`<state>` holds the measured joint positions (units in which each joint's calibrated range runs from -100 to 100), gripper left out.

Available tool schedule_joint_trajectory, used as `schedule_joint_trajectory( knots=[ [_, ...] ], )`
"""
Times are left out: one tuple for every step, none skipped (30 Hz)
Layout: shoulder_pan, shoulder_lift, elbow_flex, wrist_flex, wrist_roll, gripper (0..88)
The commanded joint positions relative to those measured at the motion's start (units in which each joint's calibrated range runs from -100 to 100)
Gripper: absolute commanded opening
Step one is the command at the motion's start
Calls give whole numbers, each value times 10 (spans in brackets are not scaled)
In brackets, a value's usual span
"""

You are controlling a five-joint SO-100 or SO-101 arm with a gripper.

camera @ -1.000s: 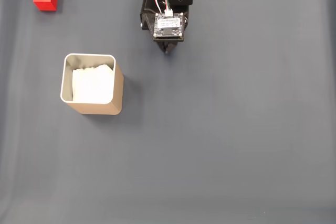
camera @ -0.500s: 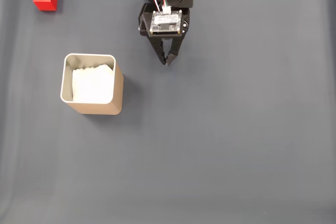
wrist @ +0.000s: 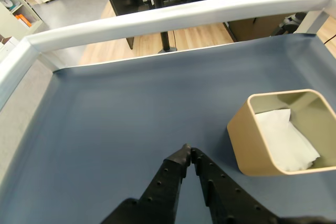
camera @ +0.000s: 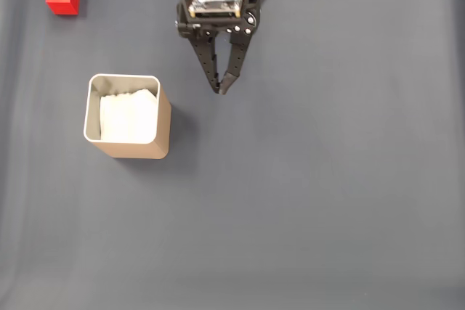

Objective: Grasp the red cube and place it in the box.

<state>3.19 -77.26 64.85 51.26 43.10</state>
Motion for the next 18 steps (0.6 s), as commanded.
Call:
schedule_joint_trajectory(
  knots=[
    [17,33,-90,20,0,2],
    [22,40,-104,26,1,2],
    [27,48,-119,34,3,2],
    [32,54,-132,40,5,2],
    [38,61,-145,46,6,2],
    [45,69,-161,55,7,2],
    [52,76,-175,62,8,2],
    [60,83,-190,71,8,2],
    [69,92,-207,80,9,2],
    [78,101,-223,89,9,2],
    [88,111,-238,99,10,2],
    [98,123,-256,110,11,2],
    [108,133,-272,118,11,2],
    [119,143,-286,126,11,2],
    [131,153,-299,133,12,2],
    [142,162,-312,139,12,2],
    [152,172,-324,146,13,2],
    [164,180,-337,154,15,2]
  ],
)
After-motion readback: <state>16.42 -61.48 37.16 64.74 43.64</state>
